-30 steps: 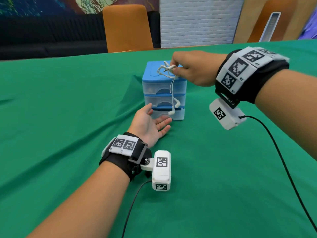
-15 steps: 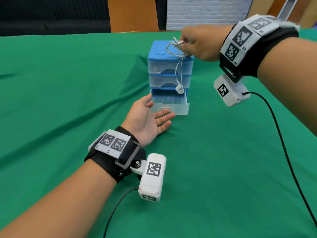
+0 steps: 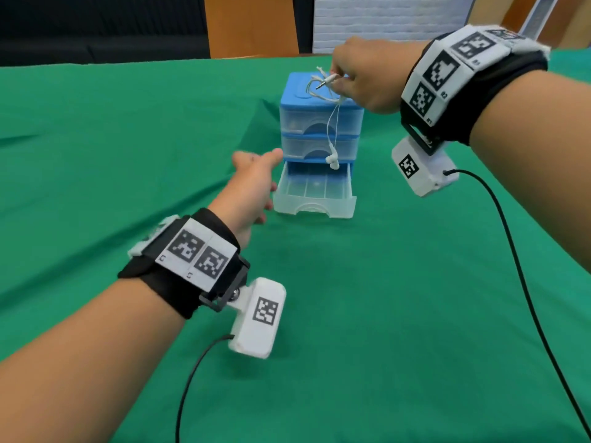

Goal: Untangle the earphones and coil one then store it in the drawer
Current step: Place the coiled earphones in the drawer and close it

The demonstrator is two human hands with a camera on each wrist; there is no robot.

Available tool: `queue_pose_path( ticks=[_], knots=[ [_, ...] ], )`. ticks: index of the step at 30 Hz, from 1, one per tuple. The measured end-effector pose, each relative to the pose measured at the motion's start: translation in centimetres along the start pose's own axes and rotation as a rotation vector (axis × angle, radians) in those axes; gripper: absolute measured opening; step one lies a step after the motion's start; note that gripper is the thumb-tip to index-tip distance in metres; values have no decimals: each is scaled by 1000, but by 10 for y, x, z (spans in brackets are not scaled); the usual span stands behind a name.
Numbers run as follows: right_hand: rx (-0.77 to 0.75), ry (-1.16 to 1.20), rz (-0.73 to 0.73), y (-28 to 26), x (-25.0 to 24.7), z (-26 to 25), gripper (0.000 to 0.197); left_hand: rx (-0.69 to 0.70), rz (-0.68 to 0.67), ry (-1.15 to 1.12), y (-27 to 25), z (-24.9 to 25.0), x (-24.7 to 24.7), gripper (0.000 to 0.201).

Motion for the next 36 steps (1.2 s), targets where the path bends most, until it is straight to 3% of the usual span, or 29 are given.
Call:
queue_pose_path(
  ticks=[2, 5, 9, 13, 17, 26, 30, 36],
  knots=[
    [-19, 13, -8, 1, 0, -4, 35, 209, 72, 33, 13, 34, -4, 22],
    [-59, 39, -12, 0, 2, -11, 34, 337, 72, 113, 33, 65, 3, 19],
    [-59, 84, -39, -5, 7, -9, 31, 310, -67, 254, 48, 62, 25, 39],
    [-75, 120, -112, -16, 19, -5, 26, 160, -189, 229, 48, 38, 39, 47],
    [-119, 211, -131, -24, 29, -13, 16, 115, -213, 182, 51, 23, 42, 46],
    [-136, 266, -30, -9, 23, -20, 22, 66, -200, 155, 52, 14, 38, 51],
    [-147, 230, -163, -21, 52, -19, 20, 84, -183, 142, 54, 18, 35, 53],
    [-195, 54, -381, -47, 112, -15, 15, 218, -204, 236, 53, 23, 43, 58]
  ],
)
Point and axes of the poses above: each hand's wrist, its own y-axis towards the middle knuckle, its own x-axis out of the palm, z = x × y, the point moved 8 cm from there along y, towards the middle knuckle, and after that the axes turned 9 degrees about z, right-handed, at the moved point
